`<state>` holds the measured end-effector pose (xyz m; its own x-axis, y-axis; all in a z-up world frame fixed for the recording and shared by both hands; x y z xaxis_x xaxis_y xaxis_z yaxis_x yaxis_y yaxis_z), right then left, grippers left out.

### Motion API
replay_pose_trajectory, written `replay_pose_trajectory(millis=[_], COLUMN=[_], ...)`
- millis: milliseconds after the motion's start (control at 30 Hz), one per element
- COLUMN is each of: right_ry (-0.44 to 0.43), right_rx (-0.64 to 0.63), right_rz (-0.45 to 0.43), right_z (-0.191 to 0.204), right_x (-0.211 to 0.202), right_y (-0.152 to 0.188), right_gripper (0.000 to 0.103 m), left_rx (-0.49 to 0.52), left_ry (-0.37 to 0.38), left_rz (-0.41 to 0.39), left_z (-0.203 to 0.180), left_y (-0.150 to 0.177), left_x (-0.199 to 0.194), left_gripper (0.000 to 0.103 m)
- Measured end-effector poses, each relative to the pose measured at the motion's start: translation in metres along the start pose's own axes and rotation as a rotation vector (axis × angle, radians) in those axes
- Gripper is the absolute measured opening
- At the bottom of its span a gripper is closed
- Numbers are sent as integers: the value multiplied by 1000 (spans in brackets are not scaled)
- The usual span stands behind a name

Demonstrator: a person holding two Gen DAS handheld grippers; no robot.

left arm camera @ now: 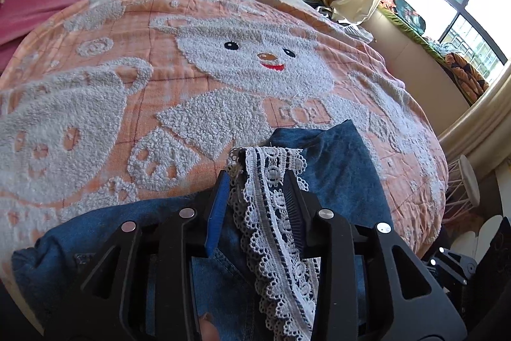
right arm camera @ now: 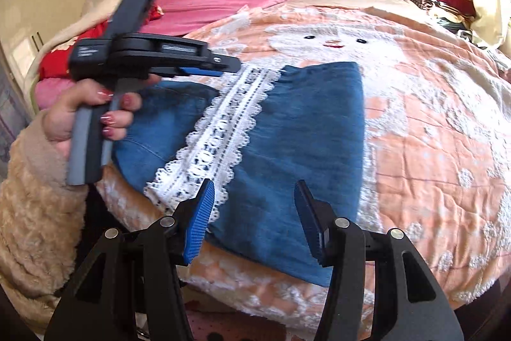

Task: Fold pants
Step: 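Lay the folded edge down and open both tools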

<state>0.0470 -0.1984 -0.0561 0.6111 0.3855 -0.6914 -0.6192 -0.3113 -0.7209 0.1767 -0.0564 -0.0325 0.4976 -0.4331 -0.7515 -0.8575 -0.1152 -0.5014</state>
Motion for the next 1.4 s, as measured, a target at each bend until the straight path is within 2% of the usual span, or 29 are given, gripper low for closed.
replay_pose_trajectory(millis=[167,467,600,733,867,1167,1267,1400], right_ry=[25,38,31,35,61,67,62,77], right_rx=[21,47,41,37,17,21,37,38], right_rz=[3,-12,-6,37,76,59,41,28], right_z=[-11,-24,-24,-22,-20,-20,-21,-21], right_x=[-5,-10,-5,5,14,7,-1,-9], right_y=[10,15,18,27,36,33,31,27], right_gripper=[51,51,51,51,51,51,50,56], left_rx=[13,35,44,66,90,47,35,28], left_ry=[14,-31,-53,-81,-156,-152,-147,-138], left_rz=[-29,-68,-45,-11,21,8,0,-11], left_z=[-10,-26,-29,-28,-22,-20,-19,-20], left_y=[15,57,78,98,114,116,116,114], left_x=[-21,-37,-31,-22,-8,-16,-22,-27], left_gripper=[33,35,35,35,35,36,41,45])
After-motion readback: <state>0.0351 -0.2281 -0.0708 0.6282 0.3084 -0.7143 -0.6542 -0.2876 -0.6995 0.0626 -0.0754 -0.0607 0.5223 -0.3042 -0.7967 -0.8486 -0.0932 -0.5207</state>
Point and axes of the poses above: each gripper's, at about its wrist camera, not at the fingertips, and x roughly the way its jaws point, z to its left, y to its underside, the point moved 2 cm from there along x, roughly the way its jaws point, and after that the axes turned 14 degrees about -x, right-handed, at the moved point
